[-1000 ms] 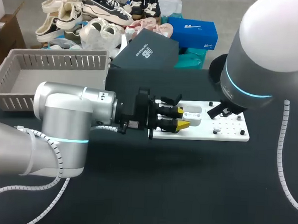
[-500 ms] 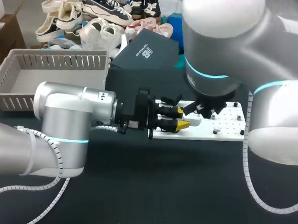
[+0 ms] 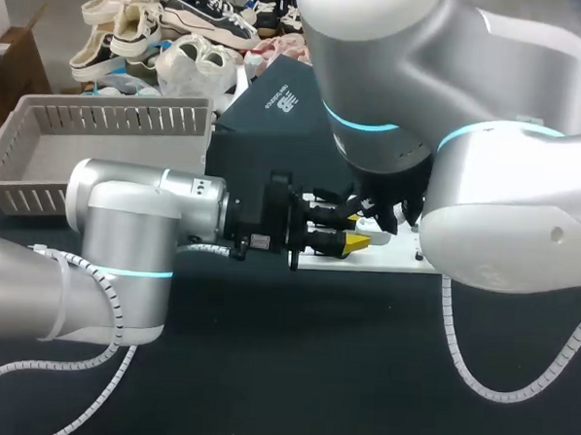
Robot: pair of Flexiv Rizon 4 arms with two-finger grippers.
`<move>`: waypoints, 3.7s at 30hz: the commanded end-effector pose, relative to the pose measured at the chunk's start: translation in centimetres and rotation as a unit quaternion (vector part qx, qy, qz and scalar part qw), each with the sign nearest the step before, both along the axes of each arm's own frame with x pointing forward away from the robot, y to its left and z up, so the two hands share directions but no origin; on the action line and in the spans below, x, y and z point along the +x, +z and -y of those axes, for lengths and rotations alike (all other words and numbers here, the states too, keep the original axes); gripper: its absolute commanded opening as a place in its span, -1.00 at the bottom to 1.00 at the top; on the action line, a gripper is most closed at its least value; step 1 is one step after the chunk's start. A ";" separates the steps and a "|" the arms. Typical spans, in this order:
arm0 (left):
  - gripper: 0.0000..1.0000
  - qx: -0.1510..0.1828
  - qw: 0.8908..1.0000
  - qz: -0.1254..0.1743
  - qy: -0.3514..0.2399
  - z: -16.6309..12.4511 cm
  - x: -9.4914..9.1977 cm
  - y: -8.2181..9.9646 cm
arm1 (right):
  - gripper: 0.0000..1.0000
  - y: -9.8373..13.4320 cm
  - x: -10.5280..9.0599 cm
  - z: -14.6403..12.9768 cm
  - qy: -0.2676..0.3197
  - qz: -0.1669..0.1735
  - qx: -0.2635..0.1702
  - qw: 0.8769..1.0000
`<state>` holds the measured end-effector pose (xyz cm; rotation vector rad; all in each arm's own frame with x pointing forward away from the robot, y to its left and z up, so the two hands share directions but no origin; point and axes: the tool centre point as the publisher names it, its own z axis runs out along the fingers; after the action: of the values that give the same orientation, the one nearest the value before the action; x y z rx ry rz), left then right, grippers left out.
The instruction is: Pick up each earbud case from the left stands, insert the matching earbuds, close the lid, and place the case in the box.
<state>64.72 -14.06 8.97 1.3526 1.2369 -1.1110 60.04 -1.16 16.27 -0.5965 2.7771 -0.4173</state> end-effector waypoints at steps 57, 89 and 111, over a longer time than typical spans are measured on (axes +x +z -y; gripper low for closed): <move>-1.00 0.000 1.000 0.001 0.002 0.0 -0.2 0.0 | -1.00 0.1 -0.1 -0.8 -0.286 -0.006 0.010 0.958; -1.00 0.000 1.000 0.001 0.002 0.0 -0.2 0.0 | -1.00 0.1 0.6 -2.1 -0.367 -0.045 0.070 0.926; -1.00 0.000 1.000 0.001 0.002 0.0 -0.2 0.0 | -1.00 -1.2 2.5 -2.1 -0.470 -0.062 0.061 0.878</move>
<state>64.72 -14.06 8.97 1.3525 1.2369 -1.1110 62.30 0.62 15.26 0.8451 2.9989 -0.3581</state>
